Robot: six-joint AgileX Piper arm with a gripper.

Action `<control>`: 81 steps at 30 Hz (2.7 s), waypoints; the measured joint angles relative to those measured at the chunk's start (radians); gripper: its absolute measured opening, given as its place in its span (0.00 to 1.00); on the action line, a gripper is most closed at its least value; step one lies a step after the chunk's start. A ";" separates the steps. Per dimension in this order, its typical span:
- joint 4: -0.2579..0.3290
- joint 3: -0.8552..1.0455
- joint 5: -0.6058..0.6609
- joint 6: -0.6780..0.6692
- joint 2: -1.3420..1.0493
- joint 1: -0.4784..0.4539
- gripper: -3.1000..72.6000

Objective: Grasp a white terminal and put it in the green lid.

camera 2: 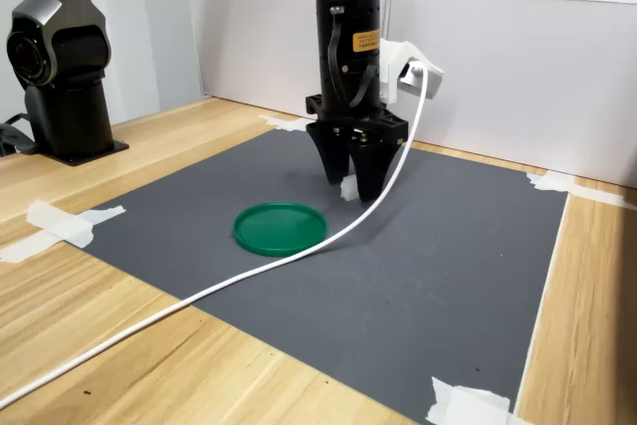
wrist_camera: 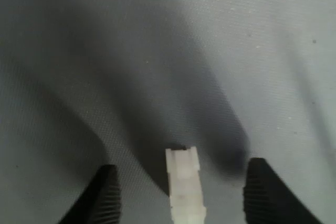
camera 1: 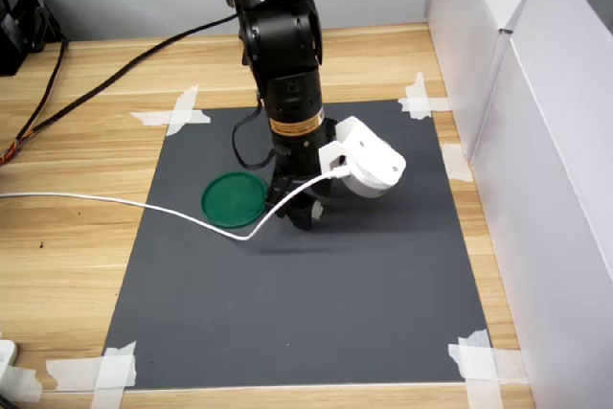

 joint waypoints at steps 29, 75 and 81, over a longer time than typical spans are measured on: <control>0.044 0.000 0.028 0.012 -0.058 -0.017 0.16; -0.023 0.154 -0.035 -0.194 -0.175 -0.286 0.18; -0.035 0.154 -0.078 -0.211 -0.175 -0.286 0.43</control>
